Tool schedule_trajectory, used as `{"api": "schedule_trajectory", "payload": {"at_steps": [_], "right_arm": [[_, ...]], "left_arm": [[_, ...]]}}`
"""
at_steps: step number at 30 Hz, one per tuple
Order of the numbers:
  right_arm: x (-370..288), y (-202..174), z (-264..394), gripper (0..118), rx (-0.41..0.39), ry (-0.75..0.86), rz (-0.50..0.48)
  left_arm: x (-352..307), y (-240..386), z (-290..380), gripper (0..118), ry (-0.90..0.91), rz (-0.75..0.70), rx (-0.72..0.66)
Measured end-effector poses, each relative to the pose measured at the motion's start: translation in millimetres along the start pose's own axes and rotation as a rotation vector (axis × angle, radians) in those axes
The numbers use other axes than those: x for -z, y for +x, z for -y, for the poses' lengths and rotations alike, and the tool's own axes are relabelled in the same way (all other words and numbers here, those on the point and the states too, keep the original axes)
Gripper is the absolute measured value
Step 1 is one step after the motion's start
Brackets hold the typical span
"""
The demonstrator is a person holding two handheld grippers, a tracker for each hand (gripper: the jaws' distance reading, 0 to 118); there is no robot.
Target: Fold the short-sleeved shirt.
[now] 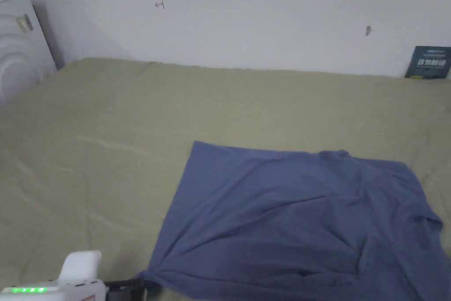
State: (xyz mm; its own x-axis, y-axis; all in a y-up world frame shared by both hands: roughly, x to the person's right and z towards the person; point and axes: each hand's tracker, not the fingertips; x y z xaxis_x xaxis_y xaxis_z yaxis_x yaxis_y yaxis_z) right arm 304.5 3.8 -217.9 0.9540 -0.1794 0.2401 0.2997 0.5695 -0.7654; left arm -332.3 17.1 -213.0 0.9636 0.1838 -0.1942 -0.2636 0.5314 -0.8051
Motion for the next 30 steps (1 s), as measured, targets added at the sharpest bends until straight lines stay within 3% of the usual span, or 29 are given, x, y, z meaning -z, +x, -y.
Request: {"api": "schedule_trajectory", "payload": {"at_steps": [1, 2, 4, 6, 7, 9, 10, 11, 12, 15, 17, 18, 19, 20, 26, 27, 30], "right_arm": [[0, 1, -1, 0, 0.001, 0.002, -0.012], [1, 0, -1, 0, -0.001, 0.003, -0.014], [5, -3, -5, 0, -0.065, -0.013, -0.042], [9, -3, -6, 0, -0.059, -0.013, -0.033], [11, -2, -7, 0, -0.057, -0.014, -0.036], [7, 1, -1, 0, -0.036, -0.005, -0.029], [6, 2, 0, 0, -0.036, -0.005, -0.029], [5, 2, 0, 0, -0.035, -0.007, -0.027], [5, 6, 0, 0, -0.033, -0.006, -0.033], [-1, 7, -1, 12, -0.034, -0.005, -0.074], [-5, 5, -4, 28, -0.061, 0.007, -0.074], [-4, 4, -4, 68, -0.072, 0.0, -0.071], [-2, 4, -5, 115, -0.075, -0.015, -0.074], [0, 4, -13, 118, -0.068, -0.006, -0.068], [28, -3, -18, 113, -0.116, -0.088, -0.06], [35, -4, -18, 105, -0.118, -0.089, -0.061], [38, -8, -7, 37, -0.148, -0.094, -0.027]], "left_arm": [[-12, 1, -1, 116, -0.018, 0.007, 0.021], [-22, 0, -16, 116, 0.128, 0.006, 0.114], [11, -22, 1, 116, 0.062, -0.001, 0.099], [24, -30, 1, 116, 0.071, -0.018, 0.123], [30, 5, -14, 115, 0.06, -0.016, 0.132], [42, 17, -18, 108, 0.044, -0.03, 0.156], [45, 20, -18, 76, 0.029, -0.041, 0.17], [42, 25, -18, 28, 0.027, -0.04, 0.172], [41, 26, -18, 4, 0.024, -0.032, 0.172], [40, 33, -21, 4, 0.012, -0.035, 0.182], [38, 34, -23, 4, 0.014, -0.038, 0.184], [39, 35, -20, 4, -0.039, 0.019, 0.13], [41, 27, -18, 4, -0.039, 0.023, 0.12], [41, 22, -19, 4, -0.043, 0.029, 0.113], [44, 22, -18, 4, -0.048, 0.009, 0.116], [44, 23, -17, 4, -0.048, 0.009, 0.114], [44, 20, -18, 4, -0.051, 0.008, 0.11]]}}
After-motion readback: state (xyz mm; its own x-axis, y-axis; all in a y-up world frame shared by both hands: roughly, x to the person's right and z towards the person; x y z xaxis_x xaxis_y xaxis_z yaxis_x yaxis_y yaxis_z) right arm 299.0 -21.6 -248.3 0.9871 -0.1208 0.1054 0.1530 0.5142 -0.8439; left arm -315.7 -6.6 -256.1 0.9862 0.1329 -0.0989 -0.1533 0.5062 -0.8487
